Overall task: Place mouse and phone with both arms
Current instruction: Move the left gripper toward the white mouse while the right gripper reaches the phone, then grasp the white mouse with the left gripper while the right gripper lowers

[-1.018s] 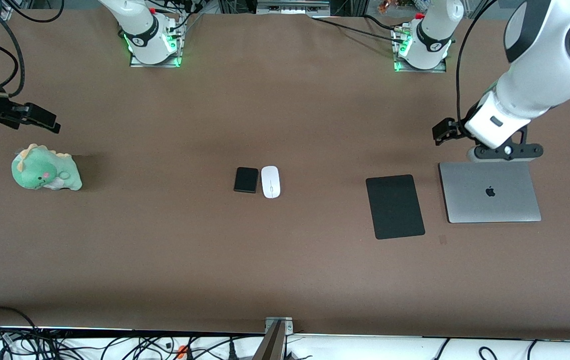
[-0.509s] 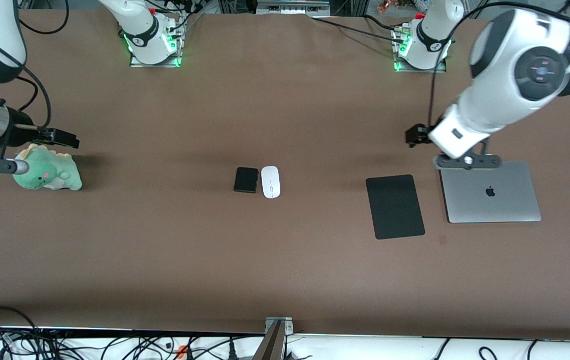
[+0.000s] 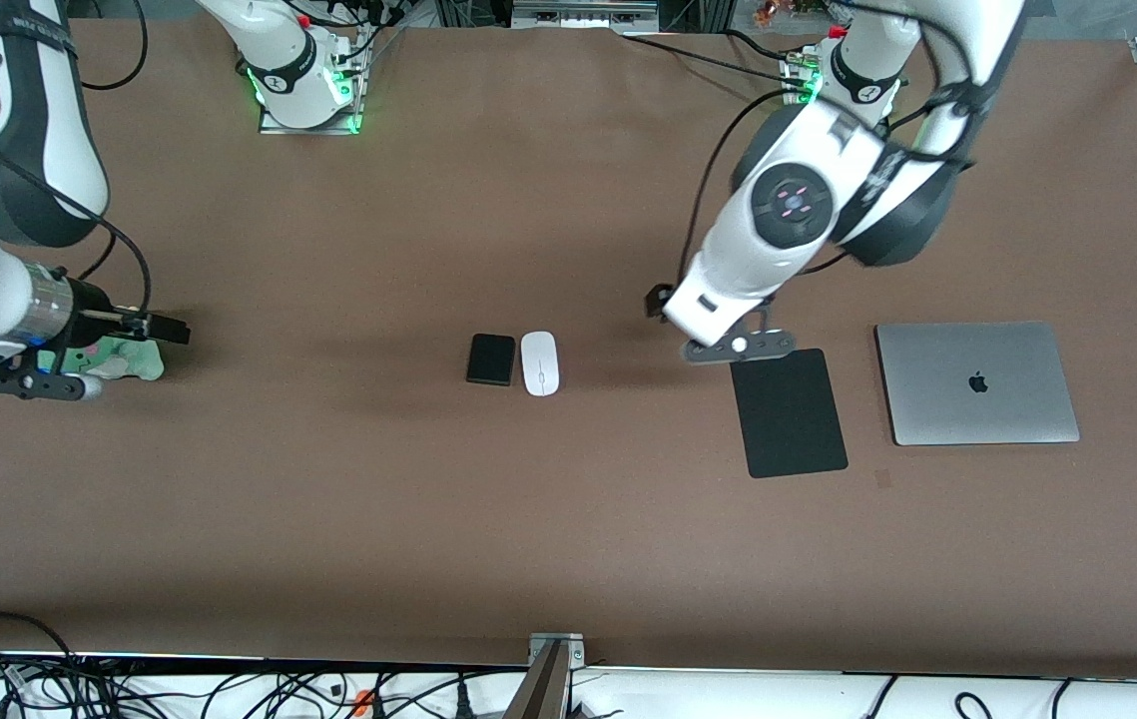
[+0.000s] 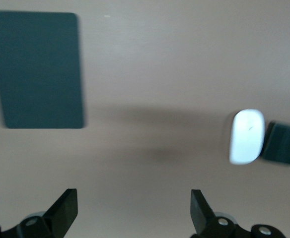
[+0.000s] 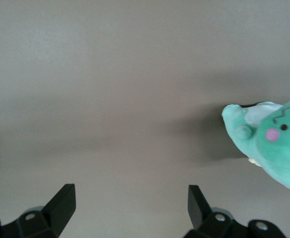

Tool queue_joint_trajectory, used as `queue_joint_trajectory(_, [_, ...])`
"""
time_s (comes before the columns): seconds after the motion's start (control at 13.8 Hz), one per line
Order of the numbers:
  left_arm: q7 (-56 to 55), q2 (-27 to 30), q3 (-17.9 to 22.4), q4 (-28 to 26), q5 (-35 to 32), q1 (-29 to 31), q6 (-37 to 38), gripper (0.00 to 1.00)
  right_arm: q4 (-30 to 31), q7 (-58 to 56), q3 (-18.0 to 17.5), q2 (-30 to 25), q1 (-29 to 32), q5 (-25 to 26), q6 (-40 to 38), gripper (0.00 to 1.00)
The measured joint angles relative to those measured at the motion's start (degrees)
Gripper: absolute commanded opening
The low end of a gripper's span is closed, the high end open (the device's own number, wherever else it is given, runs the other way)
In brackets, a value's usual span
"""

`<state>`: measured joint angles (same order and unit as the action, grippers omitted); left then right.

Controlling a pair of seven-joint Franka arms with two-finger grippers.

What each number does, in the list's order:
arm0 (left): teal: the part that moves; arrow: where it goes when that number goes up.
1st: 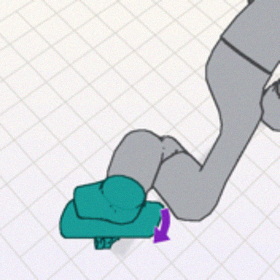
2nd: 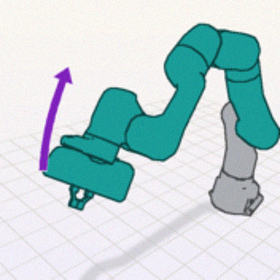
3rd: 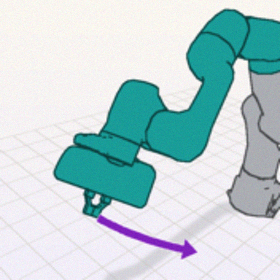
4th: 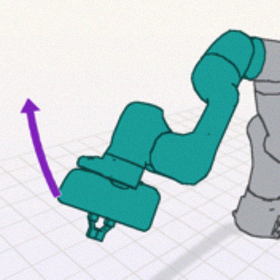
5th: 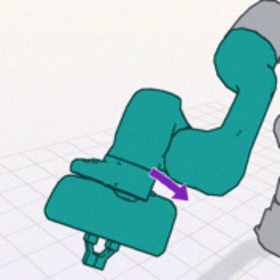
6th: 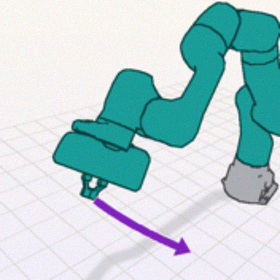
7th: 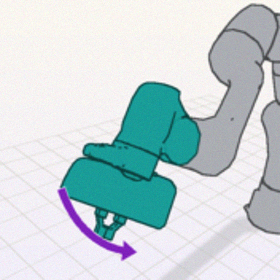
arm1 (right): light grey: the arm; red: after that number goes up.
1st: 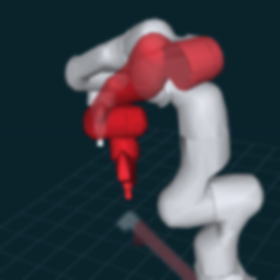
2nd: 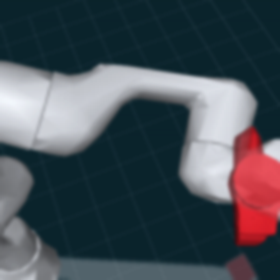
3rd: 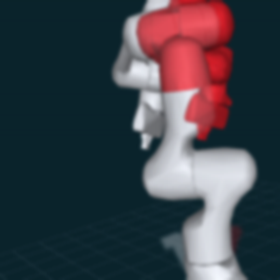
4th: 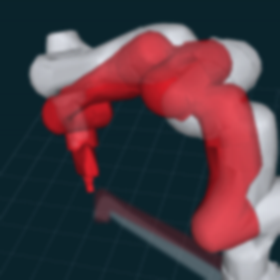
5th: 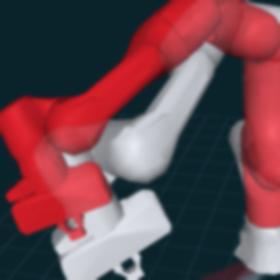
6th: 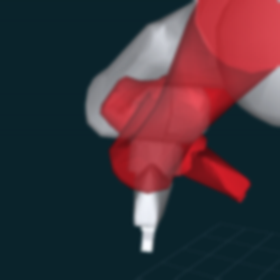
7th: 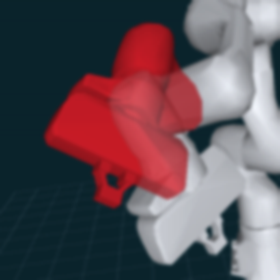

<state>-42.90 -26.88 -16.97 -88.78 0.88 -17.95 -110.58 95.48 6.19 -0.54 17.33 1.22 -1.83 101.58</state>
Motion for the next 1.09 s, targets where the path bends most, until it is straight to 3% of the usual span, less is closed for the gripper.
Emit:
queue_joint_trajectory(0.58, [-9.1,-18.9,1.5,11.6,0.0,-9.9,-12.9,1.0,0.4,15.2,-0.4,9.0,-8.4,-1.8,9.3,1.0])
queue_joint_trajectory(0.95, [-16.1,-25.2,12.5,15.8,0.0,-23.4,-16.5,1.0,0.4,25.5,-0.5,10.2,-14.1,-1.8,13.0,1.0])
queue_joint_trajectory(1.09, [-17.6,-27.6,13.7,18.5,0.0,-25.8,-16.5,1.0,0.4,26.3,-0.5,10.5,-15.0,-1.8,13.8,1.0])
